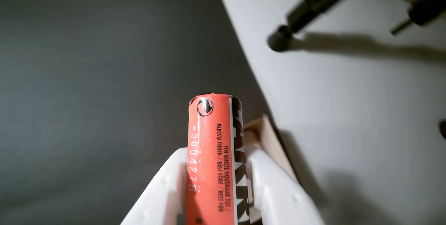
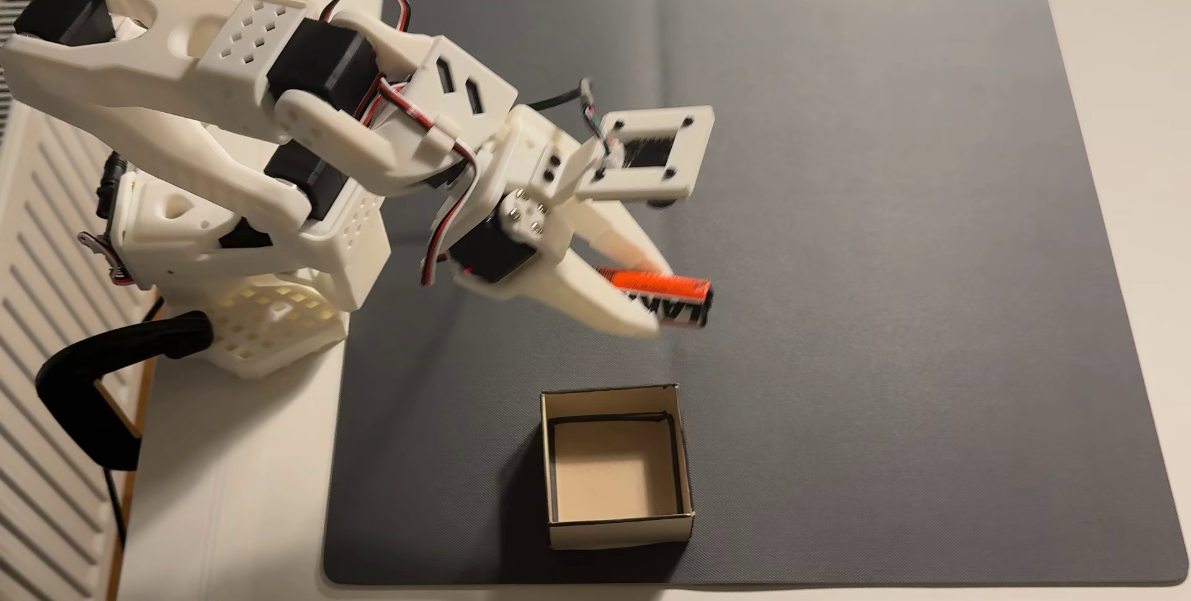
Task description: Pick the red object and place it in the box
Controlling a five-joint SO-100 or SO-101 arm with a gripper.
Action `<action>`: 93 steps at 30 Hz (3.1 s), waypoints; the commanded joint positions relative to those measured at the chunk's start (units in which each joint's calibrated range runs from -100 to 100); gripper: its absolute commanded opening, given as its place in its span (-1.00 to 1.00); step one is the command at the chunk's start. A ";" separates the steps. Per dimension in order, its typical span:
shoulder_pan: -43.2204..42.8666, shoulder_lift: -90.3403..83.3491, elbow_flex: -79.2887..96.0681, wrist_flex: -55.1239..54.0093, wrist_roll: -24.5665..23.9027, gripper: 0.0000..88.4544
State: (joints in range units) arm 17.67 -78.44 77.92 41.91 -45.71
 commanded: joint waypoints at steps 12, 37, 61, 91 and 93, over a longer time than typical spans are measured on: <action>8.02 -9.06 8.38 -0.83 -0.45 -0.96; 7.50 -12.80 20.45 -7.65 -0.60 -0.70; -15.07 -12.89 2.94 10.10 -9.31 -0.98; -16.63 -17.73 22.08 30.99 -9.20 -0.98; -17.00 -17.82 22.08 31.95 -9.10 -0.98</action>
State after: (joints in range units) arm 0.82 -95.86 99.36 71.48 -54.99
